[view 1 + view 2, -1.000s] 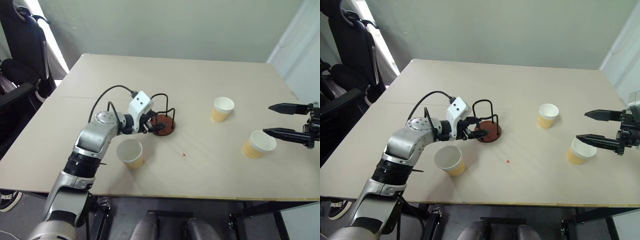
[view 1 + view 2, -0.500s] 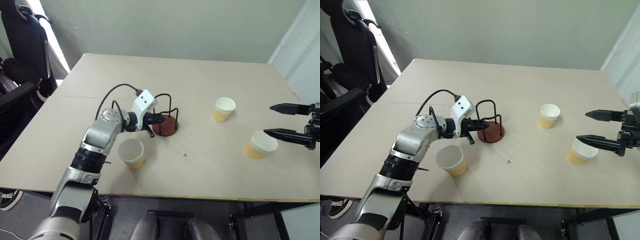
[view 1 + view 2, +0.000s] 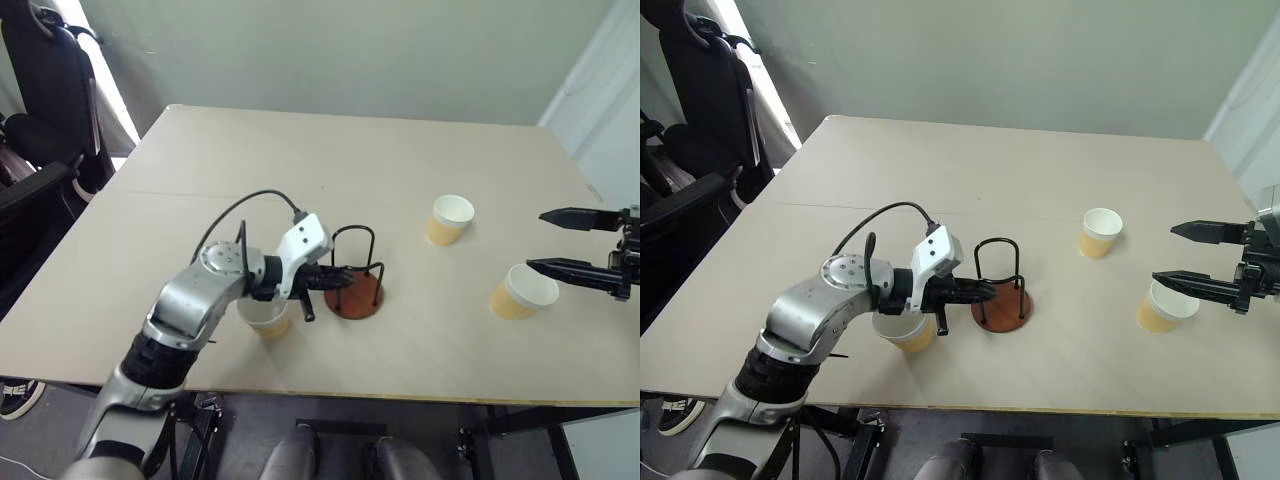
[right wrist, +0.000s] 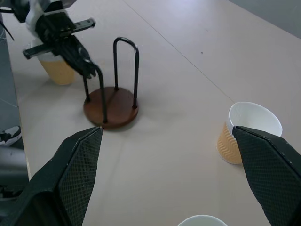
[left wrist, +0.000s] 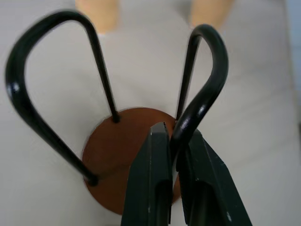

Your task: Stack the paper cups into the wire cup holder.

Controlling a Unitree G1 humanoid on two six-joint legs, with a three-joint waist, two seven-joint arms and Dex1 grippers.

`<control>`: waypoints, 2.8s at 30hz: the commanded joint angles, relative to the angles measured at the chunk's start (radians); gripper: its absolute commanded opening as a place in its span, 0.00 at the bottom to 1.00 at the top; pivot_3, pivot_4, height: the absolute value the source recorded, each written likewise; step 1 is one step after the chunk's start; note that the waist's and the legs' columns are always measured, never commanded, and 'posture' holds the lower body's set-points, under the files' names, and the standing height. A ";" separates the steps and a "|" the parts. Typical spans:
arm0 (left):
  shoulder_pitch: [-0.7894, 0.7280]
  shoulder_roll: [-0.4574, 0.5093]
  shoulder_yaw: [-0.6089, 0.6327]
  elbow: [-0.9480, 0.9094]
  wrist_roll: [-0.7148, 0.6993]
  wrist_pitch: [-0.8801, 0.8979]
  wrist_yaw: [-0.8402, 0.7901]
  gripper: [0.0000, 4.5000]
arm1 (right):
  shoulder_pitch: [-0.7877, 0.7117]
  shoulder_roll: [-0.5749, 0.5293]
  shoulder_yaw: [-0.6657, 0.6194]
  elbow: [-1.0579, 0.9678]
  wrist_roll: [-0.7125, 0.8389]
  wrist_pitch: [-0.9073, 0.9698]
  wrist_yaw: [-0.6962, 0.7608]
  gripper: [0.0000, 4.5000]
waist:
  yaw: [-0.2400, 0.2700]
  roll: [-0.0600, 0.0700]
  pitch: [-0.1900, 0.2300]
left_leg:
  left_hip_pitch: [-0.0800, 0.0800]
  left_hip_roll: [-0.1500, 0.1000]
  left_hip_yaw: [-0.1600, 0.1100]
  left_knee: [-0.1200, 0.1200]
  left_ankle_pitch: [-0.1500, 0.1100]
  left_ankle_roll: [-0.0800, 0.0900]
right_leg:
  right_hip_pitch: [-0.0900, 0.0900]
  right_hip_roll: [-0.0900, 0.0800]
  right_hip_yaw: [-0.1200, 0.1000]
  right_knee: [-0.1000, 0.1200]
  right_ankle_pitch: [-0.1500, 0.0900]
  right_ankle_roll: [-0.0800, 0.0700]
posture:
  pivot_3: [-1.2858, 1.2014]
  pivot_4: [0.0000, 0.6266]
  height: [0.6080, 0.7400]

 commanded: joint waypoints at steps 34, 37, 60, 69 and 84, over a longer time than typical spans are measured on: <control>-0.015 -0.031 -0.143 -0.089 -0.080 0.129 0.057 0.14 | 0.183 -0.001 -0.109 -0.270 0.146 0.124 -0.013 1.00 | 0.002 0.000 0.000 | 0.008 -0.002 0.000 0.000 0.000 0.000 | 0.009 0.000 0.003 -0.004 0.000 0.002 | 0.52 0.24 1.00; -0.010 -0.028 -0.146 -0.108 -0.092 0.147 0.060 0.36 | 0.180 0.001 -0.108 -0.275 0.151 0.125 -0.022 1.00 | 0.002 0.000 0.000 | 0.007 -0.002 0.000 0.000 0.000 0.000 | 0.008 0.000 0.004 -0.004 0.000 0.003 | 0.52 0.24 1.00; -0.107 0.287 0.307 -0.039 -0.296 0.004 -0.226 1.00 | 0.172 -0.077 0.035 -0.098 -0.103 -0.001 -0.029 1.00 | 0.000 0.000 0.001 | 0.006 -0.003 0.000 -0.001 -0.005 0.000 | 0.006 0.000 0.007 -0.005 -0.001 0.004 | 0.52 0.24 1.00; 0.090 0.471 0.538 -0.008 -0.356 -0.174 -0.434 1.00 | 0.089 -0.081 0.201 0.046 -0.245 -0.103 -0.016 1.00 | -0.004 0.002 0.001 | 0.002 -0.003 -0.001 -0.001 -0.013 0.002 | 0.000 0.000 0.008 -0.005 -0.002 0.004 | 0.52 0.24 1.00; 0.179 0.510 0.607 -0.055 -0.436 -0.154 -0.334 1.00 | -0.018 -0.049 0.409 0.149 -0.389 -0.178 0.014 0.36 | -0.005 0.002 0.001 | 0.002 -0.001 -0.001 0.000 -0.016 0.009 | -0.001 0.000 0.006 -0.004 0.001 -0.001 | 0.52 0.24 1.00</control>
